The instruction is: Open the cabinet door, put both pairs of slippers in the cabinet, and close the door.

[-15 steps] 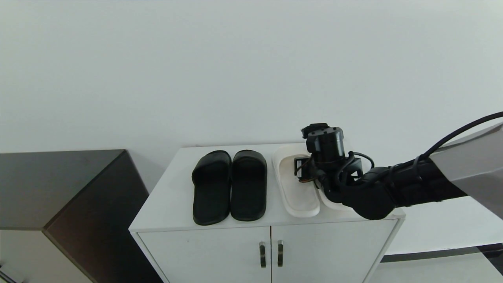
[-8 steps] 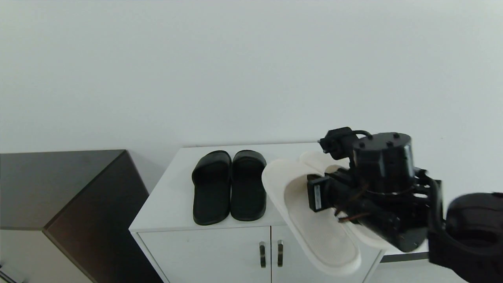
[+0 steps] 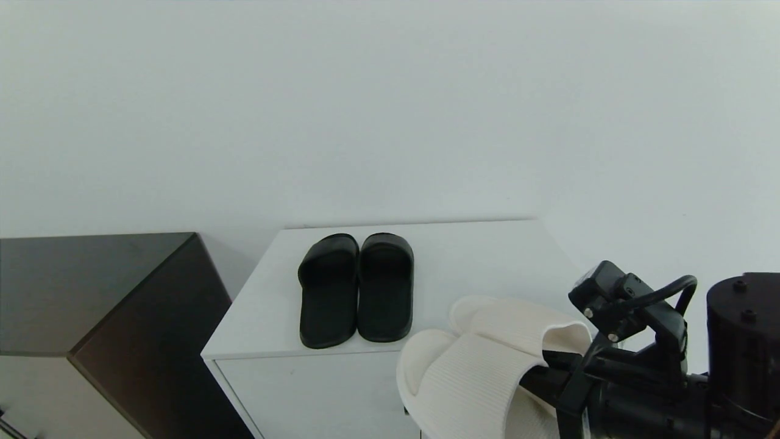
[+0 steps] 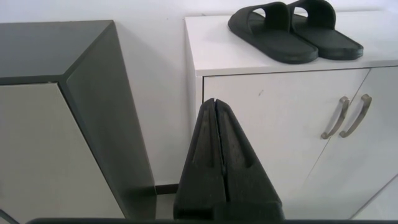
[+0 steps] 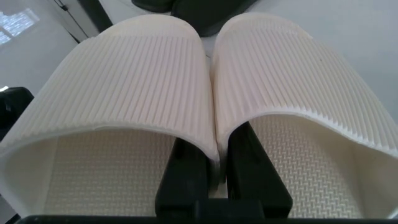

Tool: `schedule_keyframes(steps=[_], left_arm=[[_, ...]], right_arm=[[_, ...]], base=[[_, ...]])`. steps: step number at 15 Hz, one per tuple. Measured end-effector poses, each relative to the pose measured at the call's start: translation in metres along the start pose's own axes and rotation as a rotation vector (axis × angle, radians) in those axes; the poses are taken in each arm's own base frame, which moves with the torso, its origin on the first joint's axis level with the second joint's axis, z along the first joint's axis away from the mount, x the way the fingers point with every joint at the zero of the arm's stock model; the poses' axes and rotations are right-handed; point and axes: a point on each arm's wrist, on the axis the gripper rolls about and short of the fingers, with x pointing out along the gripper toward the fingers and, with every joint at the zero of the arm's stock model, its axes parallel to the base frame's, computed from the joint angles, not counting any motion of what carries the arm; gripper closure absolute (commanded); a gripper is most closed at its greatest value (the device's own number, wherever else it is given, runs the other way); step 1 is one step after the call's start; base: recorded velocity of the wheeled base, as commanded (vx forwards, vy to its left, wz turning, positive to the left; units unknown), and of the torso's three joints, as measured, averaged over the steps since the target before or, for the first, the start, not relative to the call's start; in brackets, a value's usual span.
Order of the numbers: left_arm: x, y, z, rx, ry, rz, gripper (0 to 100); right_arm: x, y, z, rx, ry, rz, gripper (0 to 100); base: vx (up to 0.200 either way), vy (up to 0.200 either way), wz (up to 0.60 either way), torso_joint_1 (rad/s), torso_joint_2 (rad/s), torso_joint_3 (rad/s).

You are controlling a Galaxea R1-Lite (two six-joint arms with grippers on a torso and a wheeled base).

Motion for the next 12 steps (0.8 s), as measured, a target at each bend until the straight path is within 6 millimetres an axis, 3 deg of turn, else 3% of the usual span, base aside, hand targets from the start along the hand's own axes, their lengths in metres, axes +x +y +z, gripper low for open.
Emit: schedule_keyframes(steps=[7, 12], left_arm=[[0.000, 0.000, 0.000, -0.002, 0.000, 0.000, 100], [0.000, 0.000, 0.000, -0.002, 0.000, 0.000, 100]], right_arm=[[-0.005, 0.004, -0.011, -0.028, 0.026, 0.030, 100], [-0.013, 0.004, -0.016, -0.060, 0.031, 0.090, 100]], base=[[-0.200, 0.000, 0.00, 0.004, 0.00, 0.002], [0.000, 0.000, 0.00, 0.000, 0.00, 0.000]])
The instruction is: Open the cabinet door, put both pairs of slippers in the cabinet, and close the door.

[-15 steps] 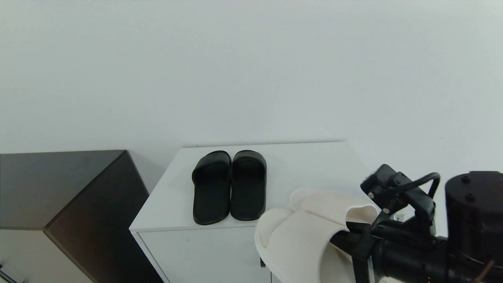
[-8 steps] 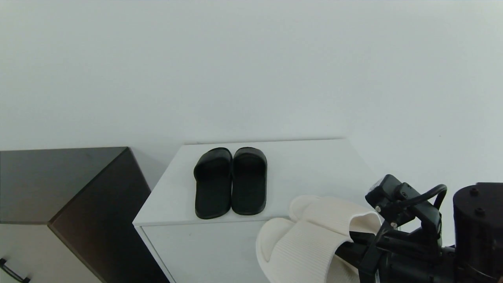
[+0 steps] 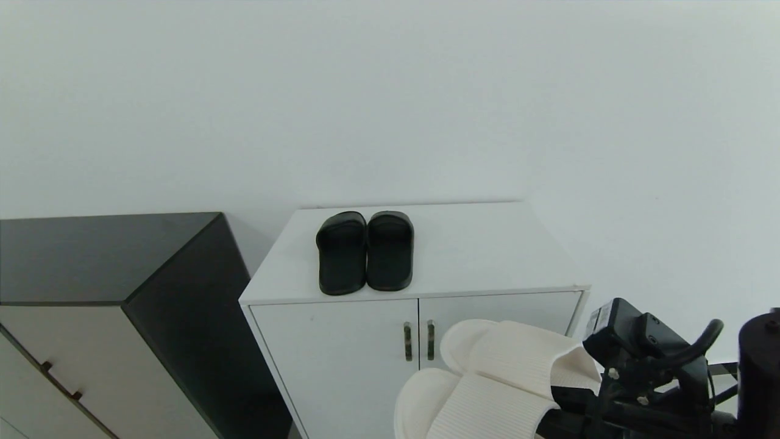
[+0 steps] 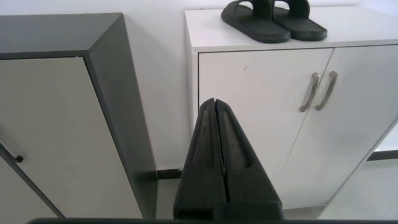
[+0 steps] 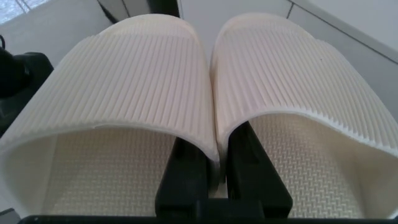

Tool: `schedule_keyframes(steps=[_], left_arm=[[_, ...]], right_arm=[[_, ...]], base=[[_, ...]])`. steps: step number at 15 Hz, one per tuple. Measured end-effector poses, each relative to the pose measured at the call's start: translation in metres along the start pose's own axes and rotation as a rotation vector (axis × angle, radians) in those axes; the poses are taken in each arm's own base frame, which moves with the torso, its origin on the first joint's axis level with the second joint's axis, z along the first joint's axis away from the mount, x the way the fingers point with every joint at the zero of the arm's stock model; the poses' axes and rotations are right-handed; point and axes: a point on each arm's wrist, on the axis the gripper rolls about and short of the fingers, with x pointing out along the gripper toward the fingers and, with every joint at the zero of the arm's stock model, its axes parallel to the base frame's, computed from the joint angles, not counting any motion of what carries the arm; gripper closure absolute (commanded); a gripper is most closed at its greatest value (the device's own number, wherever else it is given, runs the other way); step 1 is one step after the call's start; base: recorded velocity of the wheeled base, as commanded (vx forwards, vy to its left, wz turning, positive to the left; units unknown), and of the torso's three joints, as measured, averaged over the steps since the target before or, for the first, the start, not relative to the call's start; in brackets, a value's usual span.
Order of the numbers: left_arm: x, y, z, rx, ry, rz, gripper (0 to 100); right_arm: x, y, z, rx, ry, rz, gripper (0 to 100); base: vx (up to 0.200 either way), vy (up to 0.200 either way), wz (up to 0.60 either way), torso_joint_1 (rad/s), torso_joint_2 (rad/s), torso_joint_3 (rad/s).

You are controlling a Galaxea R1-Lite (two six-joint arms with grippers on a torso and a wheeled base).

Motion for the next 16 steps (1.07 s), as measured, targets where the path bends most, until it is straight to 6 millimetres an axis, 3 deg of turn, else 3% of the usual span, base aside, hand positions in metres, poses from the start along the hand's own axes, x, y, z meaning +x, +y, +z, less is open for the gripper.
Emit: schedule_keyframes(steps=[4, 8, 16], left_arm=[[0.0000, 0.0000, 0.0000, 0.000, 0.000, 0.000, 100], [0.0000, 0.0000, 0.0000, 0.000, 0.000, 0.001, 100], [0.0000, 0.0001, 0.0000, -0.002, 0.000, 0.006, 100]], right_arm=[[-0.0001, 0.0003, -0.0005, 0.000, 0.002, 0.010, 100], [0.0006, -0.0001, -0.0025, 0.000, 0.011, 0.008, 100], [0.0032, 0.0000, -0.0052, -0.001, 0.027, 0.016, 100]], base=[[0.000, 0.000, 0.00, 0.000, 0.00, 0.000], [0.000, -0.200, 0.00, -0.001, 0.00, 0.002], [0.000, 0.000, 0.00, 0.000, 0.00, 0.000]])
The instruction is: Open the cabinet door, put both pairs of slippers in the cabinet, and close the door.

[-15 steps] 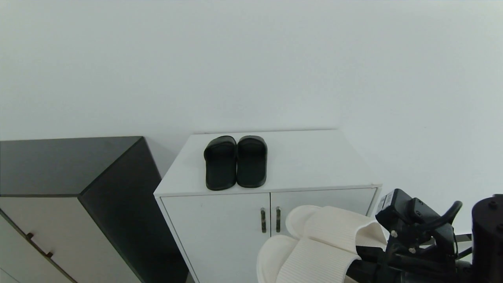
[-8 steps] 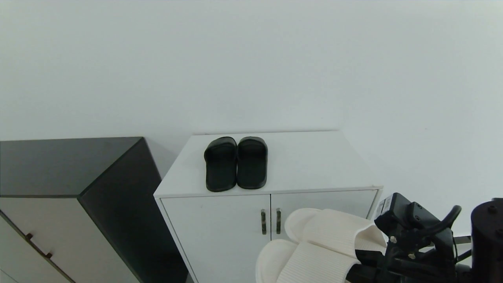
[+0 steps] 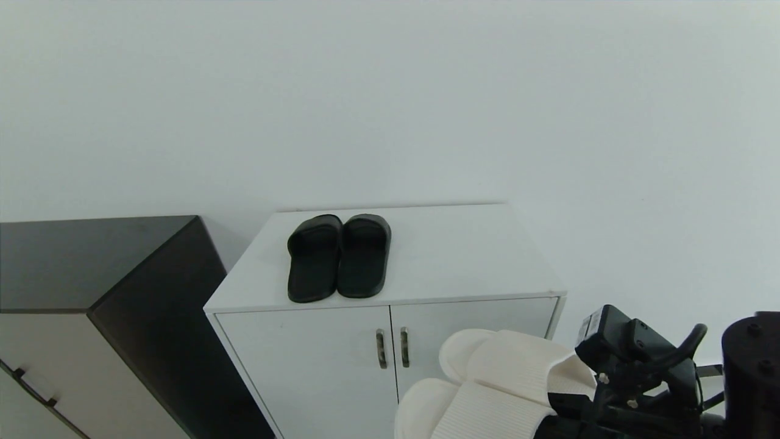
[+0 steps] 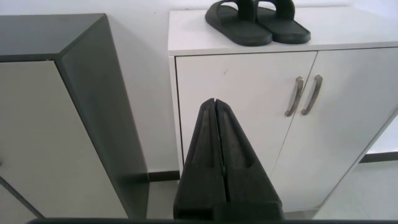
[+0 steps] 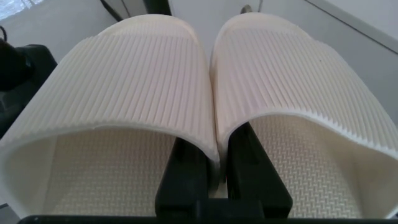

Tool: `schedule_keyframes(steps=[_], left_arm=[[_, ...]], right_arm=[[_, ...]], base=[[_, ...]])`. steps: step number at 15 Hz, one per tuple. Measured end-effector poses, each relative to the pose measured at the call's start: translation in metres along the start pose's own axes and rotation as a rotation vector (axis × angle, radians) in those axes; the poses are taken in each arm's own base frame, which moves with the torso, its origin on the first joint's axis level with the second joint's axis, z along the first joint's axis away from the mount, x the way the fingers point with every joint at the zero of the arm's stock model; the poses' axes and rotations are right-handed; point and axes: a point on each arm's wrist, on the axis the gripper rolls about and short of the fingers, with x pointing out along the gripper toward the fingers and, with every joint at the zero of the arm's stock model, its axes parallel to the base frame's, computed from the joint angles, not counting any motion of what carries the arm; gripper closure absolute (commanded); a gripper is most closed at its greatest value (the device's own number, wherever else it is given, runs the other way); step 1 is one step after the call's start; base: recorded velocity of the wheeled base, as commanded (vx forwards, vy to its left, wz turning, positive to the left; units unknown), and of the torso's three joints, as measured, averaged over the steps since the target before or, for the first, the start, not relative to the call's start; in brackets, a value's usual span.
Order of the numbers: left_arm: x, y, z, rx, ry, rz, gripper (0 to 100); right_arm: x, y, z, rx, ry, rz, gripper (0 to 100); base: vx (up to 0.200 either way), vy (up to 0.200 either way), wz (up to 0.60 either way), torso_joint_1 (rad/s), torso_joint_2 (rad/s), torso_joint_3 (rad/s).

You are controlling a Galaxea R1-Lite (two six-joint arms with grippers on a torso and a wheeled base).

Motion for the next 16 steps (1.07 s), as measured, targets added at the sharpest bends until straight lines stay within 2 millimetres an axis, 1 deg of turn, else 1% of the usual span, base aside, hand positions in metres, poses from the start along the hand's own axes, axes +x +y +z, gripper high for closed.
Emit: schedule_keyframes(steps=[8, 10, 15, 16], left_arm=[[0.0000, 0.0000, 0.0000, 0.001, 0.000, 0.000, 100], [0.0000, 0.0000, 0.0001, 0.000, -0.001, 0.000, 100], [0.0000, 0.0000, 0.0000, -0.001, 0.000, 0.001, 100], [0.0000, 0.0000, 0.0000, -0.001, 0.000, 0.001, 0]], right_arm=[[-0.0002, 0.0006, -0.0016, -0.001, 0.006, 0.020, 100], [-0.0004, 0.0005, -0.0025, -0.001, 0.009, 0.021, 100], [-0.0005, 0.0009, -0.0033, -0.001, 0.013, 0.032, 100], [-0.0005, 0.0010, -0.0036, -0.001, 0.014, 0.038, 100]], base=[[0.000, 0.000, 0.00, 0.000, 0.00, 0.000], [0.000, 0.000, 0.00, -0.142, 0.34, 0.188], [0.000, 0.000, 0.00, -0.214, 0.52, 0.297], [0.000, 0.000, 0.00, -0.212, 0.53, 0.310]])
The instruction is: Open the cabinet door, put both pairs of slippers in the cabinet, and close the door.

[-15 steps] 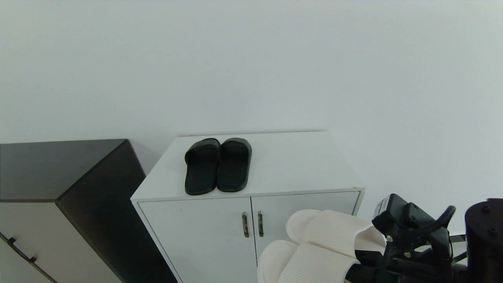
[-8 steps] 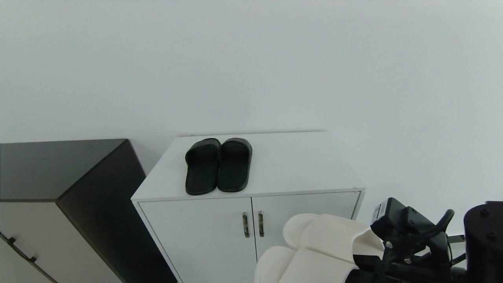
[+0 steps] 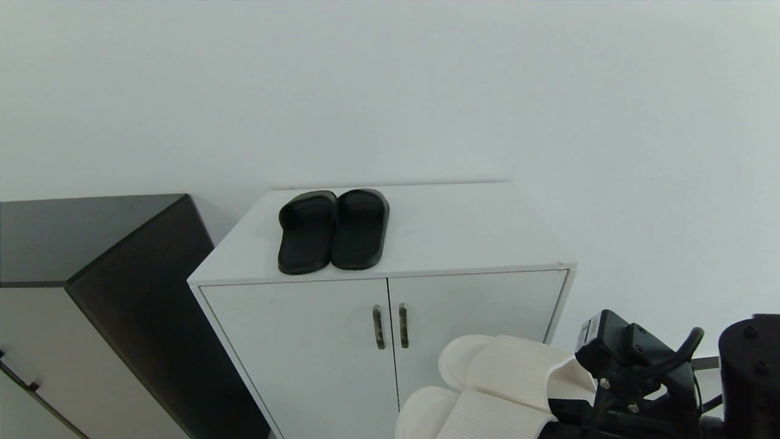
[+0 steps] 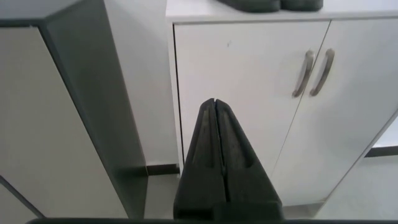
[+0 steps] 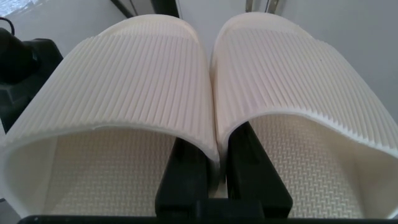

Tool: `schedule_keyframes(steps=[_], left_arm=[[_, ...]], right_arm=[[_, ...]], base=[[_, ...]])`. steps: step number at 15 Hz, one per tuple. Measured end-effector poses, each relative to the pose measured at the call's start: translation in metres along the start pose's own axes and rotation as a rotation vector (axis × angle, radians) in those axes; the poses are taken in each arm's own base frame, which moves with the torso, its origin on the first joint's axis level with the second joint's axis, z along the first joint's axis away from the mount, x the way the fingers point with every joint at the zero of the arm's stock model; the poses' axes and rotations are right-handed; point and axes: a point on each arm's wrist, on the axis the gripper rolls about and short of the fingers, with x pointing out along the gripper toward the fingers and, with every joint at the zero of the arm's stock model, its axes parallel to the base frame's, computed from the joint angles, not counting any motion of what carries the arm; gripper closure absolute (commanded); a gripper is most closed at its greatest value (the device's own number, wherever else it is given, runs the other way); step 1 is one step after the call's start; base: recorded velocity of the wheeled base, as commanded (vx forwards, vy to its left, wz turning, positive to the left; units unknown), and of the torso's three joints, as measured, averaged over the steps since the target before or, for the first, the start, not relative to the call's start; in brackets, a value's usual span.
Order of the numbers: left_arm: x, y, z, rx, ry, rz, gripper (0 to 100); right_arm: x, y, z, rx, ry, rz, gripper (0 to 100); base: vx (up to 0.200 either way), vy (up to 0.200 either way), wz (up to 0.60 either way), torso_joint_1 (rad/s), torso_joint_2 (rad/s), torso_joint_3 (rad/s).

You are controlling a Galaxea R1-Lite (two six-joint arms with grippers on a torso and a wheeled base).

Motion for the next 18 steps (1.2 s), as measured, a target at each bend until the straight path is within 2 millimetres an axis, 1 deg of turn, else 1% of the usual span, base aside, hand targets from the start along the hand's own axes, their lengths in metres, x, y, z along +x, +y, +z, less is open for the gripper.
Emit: schedule_keyframes(steps=[10, 18], left_arm=[[0.0000, -0.0001, 0.0000, 0.003, 0.000, -0.006, 0], [0.0001, -0.0001, 0.0000, -0.001, 0.002, -0.005, 0]], right_arm=[[0.0000, 0.0002, -0.0030, -0.001, -0.006, 0.011, 100], [0.0001, 0.0010, -0.0064, -0.022, -0.012, 0.017, 100]], base=[[0.000, 0.000, 0.00, -0.185, 0.50, 0.314], [0.000, 0.000, 0.00, -0.110, 0.46, 0.344]])
